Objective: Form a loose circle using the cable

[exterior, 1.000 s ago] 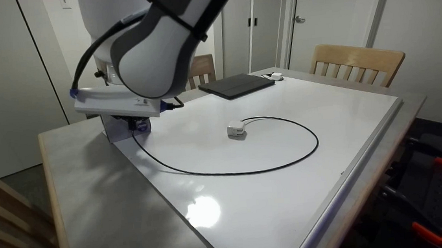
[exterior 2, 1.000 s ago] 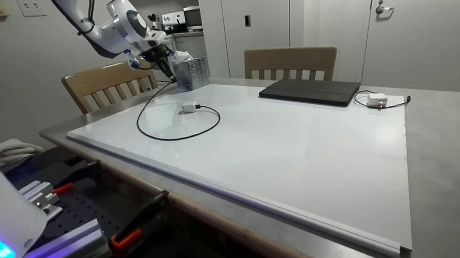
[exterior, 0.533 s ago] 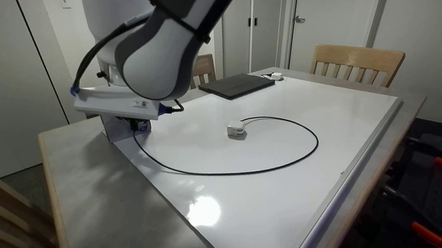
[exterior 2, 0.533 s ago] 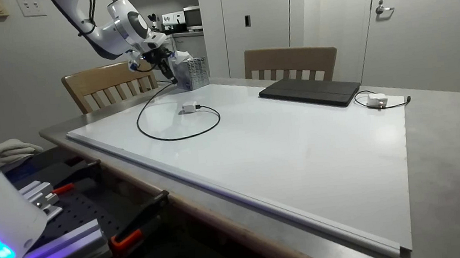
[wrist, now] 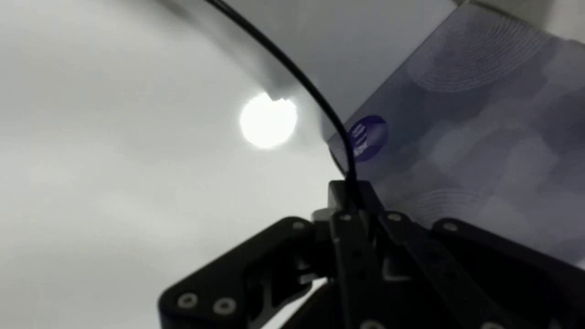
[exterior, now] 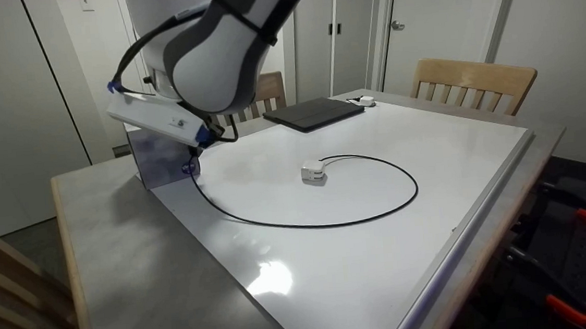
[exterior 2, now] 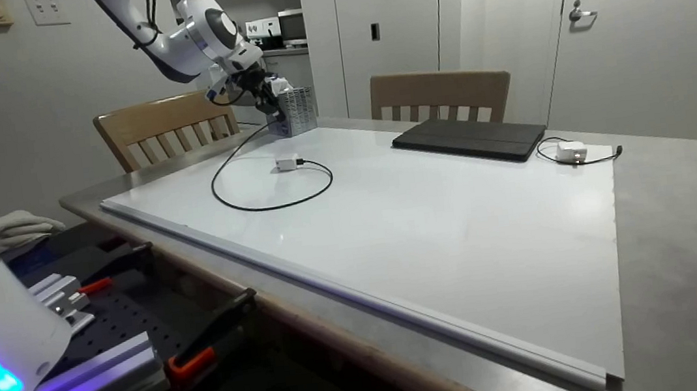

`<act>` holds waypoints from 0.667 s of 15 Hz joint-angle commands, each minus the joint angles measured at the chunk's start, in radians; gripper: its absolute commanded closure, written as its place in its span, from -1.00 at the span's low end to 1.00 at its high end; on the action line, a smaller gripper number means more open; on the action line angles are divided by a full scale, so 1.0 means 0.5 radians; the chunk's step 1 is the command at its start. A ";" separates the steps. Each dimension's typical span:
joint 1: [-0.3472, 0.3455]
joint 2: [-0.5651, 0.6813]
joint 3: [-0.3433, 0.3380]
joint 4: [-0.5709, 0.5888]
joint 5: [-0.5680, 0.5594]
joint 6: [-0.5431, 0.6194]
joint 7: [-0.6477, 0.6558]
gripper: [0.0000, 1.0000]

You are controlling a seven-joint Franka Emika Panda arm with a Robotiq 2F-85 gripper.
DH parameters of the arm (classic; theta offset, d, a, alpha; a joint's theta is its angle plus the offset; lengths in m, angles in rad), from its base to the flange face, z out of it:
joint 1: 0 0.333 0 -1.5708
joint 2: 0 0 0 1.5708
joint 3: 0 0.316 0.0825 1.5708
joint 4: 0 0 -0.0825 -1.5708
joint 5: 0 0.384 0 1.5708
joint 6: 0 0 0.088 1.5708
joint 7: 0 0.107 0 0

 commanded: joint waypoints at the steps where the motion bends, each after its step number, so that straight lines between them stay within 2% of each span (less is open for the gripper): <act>1: -0.134 -0.058 0.097 0.022 0.023 -0.244 0.108 0.97; 9: -0.303 -0.092 0.093 -0.003 -0.051 -0.182 0.484 0.97; 10: -0.295 -0.043 0.108 0.043 -0.099 -0.194 0.466 0.88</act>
